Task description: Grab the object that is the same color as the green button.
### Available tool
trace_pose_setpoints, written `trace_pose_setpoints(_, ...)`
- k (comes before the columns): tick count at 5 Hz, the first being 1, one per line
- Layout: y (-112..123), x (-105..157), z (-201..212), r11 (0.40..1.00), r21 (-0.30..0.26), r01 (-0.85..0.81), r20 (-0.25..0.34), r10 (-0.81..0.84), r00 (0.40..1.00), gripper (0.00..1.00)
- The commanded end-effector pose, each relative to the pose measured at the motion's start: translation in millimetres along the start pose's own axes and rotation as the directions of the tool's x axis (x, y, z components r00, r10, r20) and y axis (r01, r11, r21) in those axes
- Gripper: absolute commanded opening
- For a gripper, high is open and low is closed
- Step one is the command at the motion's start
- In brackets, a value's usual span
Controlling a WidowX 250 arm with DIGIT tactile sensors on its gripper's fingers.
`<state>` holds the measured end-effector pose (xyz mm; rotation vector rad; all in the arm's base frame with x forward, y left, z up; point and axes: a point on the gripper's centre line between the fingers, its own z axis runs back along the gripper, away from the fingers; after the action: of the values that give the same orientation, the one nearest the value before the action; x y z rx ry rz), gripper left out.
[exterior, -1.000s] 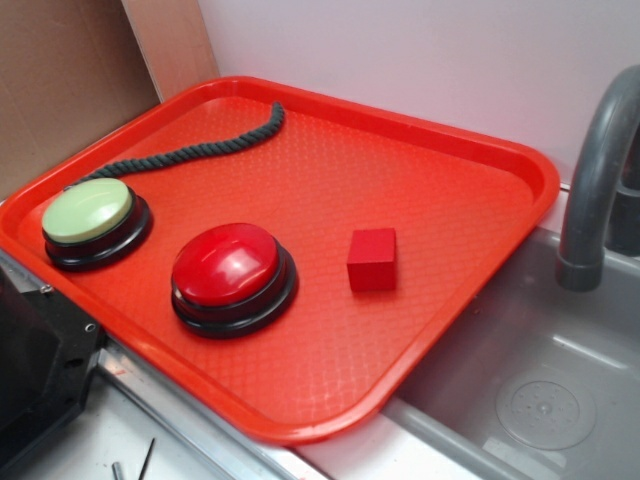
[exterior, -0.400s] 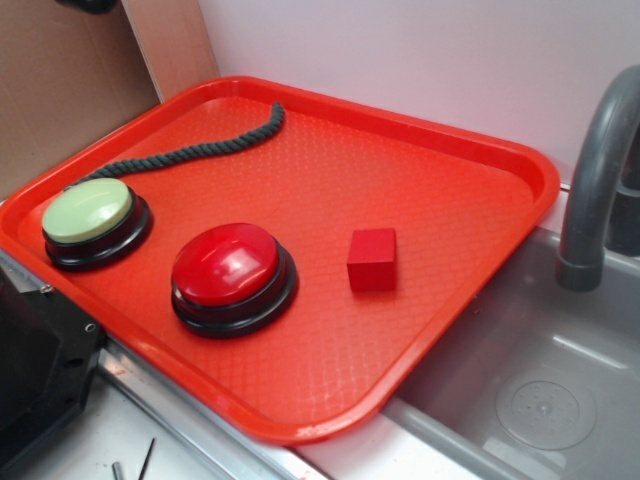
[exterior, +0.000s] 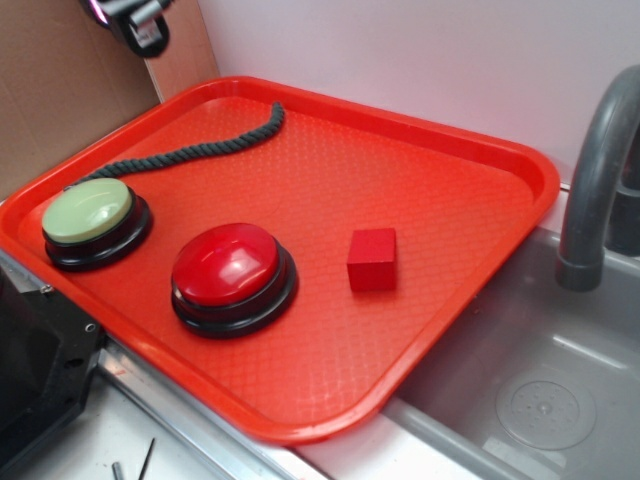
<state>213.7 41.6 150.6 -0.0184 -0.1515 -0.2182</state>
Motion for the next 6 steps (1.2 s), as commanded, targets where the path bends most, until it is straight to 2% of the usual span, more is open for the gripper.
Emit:
trace_pose_setpoints(1,45.8,17.4,-48.1,0.992,-0.006,0.127,0.03,-0.127,0.991,1.0)
trace_pose_setpoints(2,57.1,20.6,-83.5,0.98,0.049,0.195,-0.031,-0.193,0.981,1.0)
trace_pose_setpoints(3,71.5,16.7,-107.3,0.974,0.062,0.22,-0.062,-0.216,0.974,1.0)
trace_pose_setpoints(5,72.2,12.4,-142.0,0.952,-0.036,0.303,-0.094,-0.305,0.948,1.0)
trace_pose_setpoints(6,79.4,12.7,-150.5,0.932,-0.105,0.347,-0.132,-0.359,0.924,0.0)
